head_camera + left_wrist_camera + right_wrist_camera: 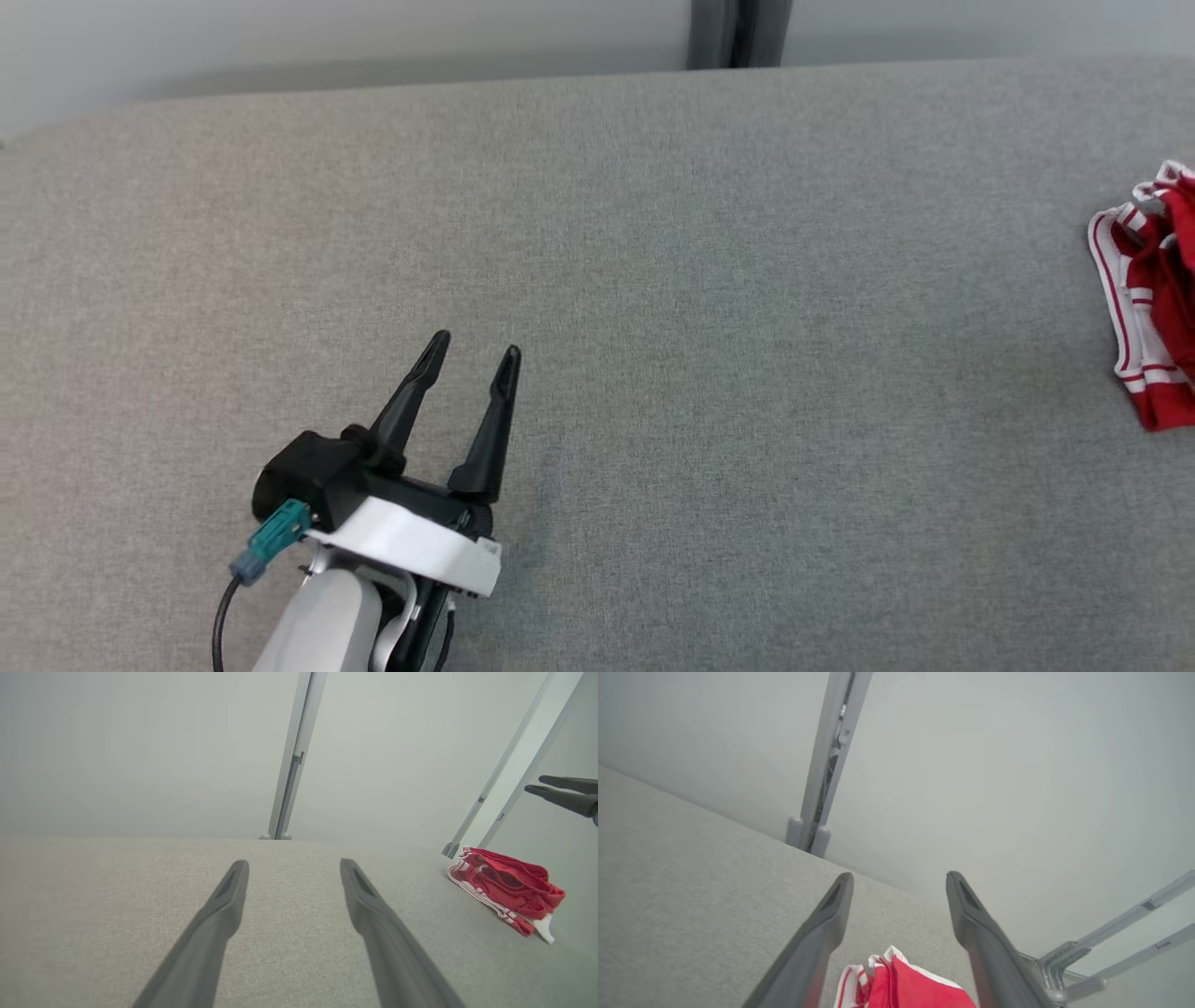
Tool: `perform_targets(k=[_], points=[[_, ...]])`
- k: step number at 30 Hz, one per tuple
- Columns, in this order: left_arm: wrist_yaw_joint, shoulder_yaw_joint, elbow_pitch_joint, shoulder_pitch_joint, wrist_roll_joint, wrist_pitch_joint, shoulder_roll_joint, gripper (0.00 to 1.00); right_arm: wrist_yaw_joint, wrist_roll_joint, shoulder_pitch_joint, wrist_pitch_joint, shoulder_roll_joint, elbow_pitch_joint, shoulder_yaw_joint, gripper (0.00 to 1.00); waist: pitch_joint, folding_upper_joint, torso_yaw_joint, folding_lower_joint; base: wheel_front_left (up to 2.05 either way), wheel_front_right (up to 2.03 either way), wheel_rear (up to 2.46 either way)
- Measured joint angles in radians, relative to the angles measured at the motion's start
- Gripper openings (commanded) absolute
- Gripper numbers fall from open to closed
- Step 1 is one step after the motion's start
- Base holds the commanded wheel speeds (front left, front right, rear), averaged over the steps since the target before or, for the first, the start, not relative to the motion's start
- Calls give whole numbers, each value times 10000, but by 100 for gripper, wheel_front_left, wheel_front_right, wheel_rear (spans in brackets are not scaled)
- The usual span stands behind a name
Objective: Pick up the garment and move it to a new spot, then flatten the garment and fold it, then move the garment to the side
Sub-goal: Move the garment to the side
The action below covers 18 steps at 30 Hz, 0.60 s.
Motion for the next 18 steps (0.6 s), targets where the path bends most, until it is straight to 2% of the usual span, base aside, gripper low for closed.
perform_targets(k=[6,11,18], points=[[58,924,-249,813,435,-2,10,100,0,109,1013,-1356,1747,-729,-702,100,-938,0,-7,0,0,0,0],[165,1465,-431,1361,600,0,2,100,-2,-148,2127,-1818,2964,-1336,-1522,100,-1529,0,18,0,0,0,0],[280,1937,-673,1883,686,0,12,100,-2,-1197,3933,-2075,4681,-2489,-2658,100,-1996,0,140,-1,0,0,0]])
